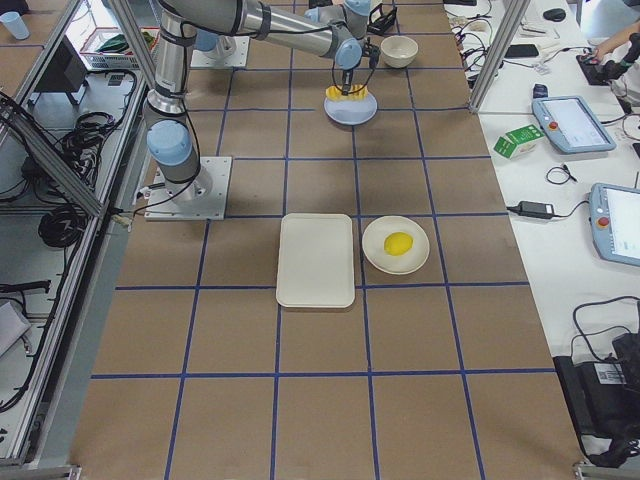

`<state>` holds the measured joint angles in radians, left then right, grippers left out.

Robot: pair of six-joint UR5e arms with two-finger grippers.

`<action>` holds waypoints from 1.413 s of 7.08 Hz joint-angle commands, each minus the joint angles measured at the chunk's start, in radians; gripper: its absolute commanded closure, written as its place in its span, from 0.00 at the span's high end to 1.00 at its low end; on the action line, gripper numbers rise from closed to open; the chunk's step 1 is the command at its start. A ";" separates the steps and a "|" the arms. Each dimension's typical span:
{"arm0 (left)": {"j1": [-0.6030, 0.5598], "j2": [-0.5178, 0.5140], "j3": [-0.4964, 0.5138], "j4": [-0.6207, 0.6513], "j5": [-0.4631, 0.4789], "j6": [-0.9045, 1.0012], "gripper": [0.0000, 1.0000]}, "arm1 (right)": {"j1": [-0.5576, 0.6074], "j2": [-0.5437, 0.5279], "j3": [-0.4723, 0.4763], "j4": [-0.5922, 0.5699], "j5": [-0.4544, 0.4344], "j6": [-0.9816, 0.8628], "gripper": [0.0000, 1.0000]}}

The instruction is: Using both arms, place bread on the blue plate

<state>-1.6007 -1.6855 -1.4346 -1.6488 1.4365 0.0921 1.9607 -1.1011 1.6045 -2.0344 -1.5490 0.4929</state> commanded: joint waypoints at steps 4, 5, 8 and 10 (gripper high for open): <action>0.005 0.075 -0.017 -0.055 0.032 -0.006 1.00 | 0.007 0.061 0.008 -0.021 0.000 -0.004 0.50; 0.005 0.082 -0.027 -0.055 0.036 -0.056 1.00 | 0.007 0.063 0.008 -0.035 -0.003 -0.007 0.99; -0.010 0.082 -0.055 0.067 0.179 -0.261 1.00 | 0.004 0.053 -0.001 -0.049 -0.006 -0.010 1.00; -0.010 0.075 -0.058 0.093 0.180 -0.261 0.92 | -0.052 -0.018 -0.005 -0.029 -0.006 -0.030 1.00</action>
<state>-1.6101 -1.6078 -1.4891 -1.5764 1.6140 -0.1647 1.9430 -1.0738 1.6001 -2.0759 -1.5551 0.4739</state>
